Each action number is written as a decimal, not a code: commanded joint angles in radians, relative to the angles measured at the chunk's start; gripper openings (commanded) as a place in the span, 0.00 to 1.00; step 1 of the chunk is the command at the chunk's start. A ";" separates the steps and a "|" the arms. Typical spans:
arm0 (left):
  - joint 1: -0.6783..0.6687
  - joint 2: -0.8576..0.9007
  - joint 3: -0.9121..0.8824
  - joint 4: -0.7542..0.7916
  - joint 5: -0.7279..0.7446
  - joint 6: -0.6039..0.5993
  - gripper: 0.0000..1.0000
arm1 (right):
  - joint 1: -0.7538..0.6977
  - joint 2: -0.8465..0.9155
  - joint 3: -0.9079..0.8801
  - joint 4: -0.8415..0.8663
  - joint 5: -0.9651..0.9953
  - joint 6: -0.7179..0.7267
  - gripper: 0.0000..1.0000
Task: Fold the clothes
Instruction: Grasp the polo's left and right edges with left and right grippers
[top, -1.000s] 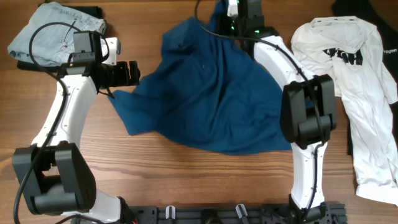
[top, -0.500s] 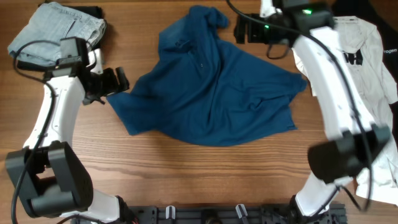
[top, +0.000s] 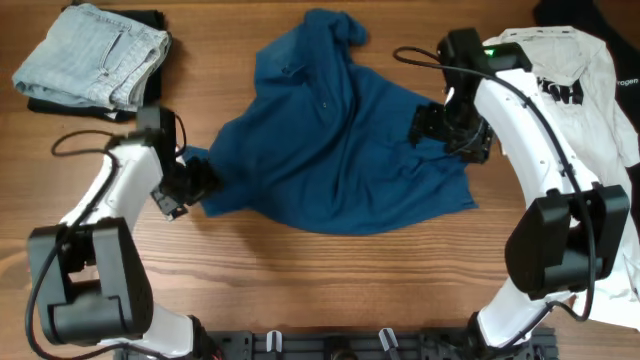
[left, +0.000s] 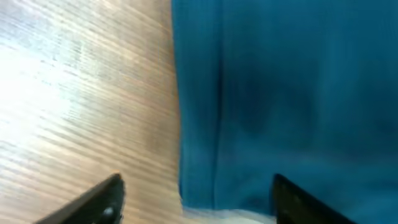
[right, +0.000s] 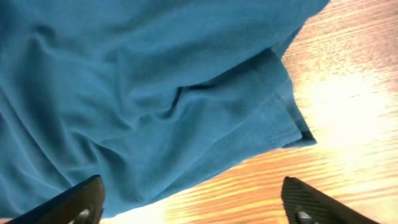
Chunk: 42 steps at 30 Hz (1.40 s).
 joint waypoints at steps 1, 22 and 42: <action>0.021 0.016 -0.052 0.134 -0.075 -0.054 0.64 | -0.005 0.005 -0.029 0.010 -0.057 -0.008 0.88; 0.023 0.005 -0.051 0.248 0.000 -0.043 0.04 | -0.161 -0.200 -0.137 -0.050 -0.129 -0.052 0.79; 0.088 -0.103 -0.051 0.280 -0.049 -0.054 0.04 | -0.247 -0.198 -0.726 0.591 0.072 0.131 0.45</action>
